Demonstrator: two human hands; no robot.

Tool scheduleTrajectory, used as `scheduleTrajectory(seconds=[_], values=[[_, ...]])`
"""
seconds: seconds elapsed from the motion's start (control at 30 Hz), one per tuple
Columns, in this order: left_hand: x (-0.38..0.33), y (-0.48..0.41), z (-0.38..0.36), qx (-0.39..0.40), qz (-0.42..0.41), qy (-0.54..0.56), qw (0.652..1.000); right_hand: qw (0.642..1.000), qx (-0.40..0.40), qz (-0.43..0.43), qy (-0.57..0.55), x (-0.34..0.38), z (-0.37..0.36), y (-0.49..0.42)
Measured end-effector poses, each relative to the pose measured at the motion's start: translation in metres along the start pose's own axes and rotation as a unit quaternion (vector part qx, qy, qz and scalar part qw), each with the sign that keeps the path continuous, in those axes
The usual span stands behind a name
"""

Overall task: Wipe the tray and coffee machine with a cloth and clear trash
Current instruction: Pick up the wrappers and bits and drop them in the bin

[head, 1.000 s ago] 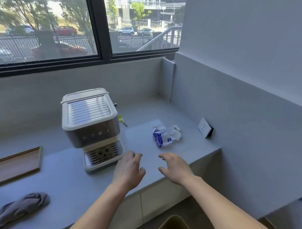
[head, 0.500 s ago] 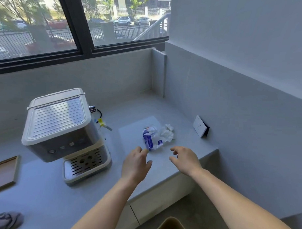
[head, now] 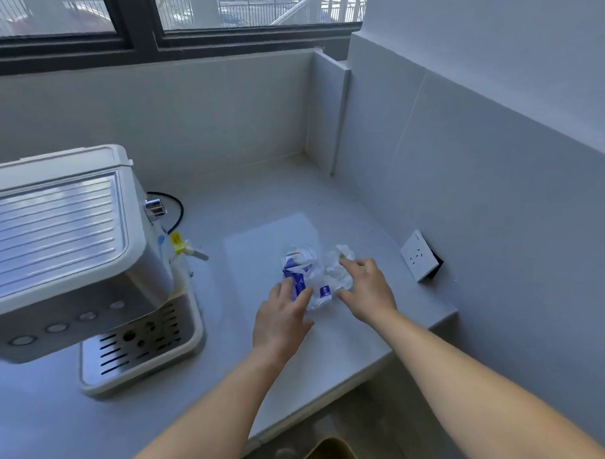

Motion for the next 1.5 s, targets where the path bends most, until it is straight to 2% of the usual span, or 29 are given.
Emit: scheduleTrajectory(seconds=[0.13,0.23,0.43,0.63,0.77,1.1,1.37,1.5], values=[[-0.003,-0.014,0.002,-0.009,-0.006,-0.038,0.999,0.998,0.009,0.012,0.062,0.004,-0.011,-0.019],[-0.007,-0.019,0.002,-0.040,-0.017,-0.082,0.996,0.998,-0.002,0.028,0.062,0.000,-0.018,-0.027],[-0.013,-0.001,0.005,-0.078,0.024,-0.082,0.993,0.997,-0.014,0.043,-0.064,-0.022,-0.016,-0.031],[-0.029,0.021,0.019,-0.099,0.072,-0.064,0.990,0.991,-0.046,0.099,-0.076,-0.032,0.004,-0.012],[-0.046,0.034,0.030,-0.124,0.085,-0.065,0.986,0.986,-0.025,0.113,-0.123,-0.039,0.013,0.007],[-0.121,0.112,0.036,-0.183,0.097,-0.070,0.976,0.976,0.023,0.168,-0.140,-0.077,0.022,0.080],[-0.187,0.199,-0.004,-0.238,0.091,-0.058,0.965,0.965,0.059,0.204,-0.152,-0.136,0.017,0.152],[-0.206,0.228,-0.032,-0.220,0.079,-0.045,0.971,0.963,0.078,0.200,-0.165,-0.167,-0.002,0.181]])
Point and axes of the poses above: each hand's wrist, its own y-axis away from the middle knuckle, its own z-axis out of the back of the hand, x = y × z, the point moved 5 cm from there along -y, towards the middle knuckle, and after that the axes turned 15 degrees about -z, right-handed, at the moved point
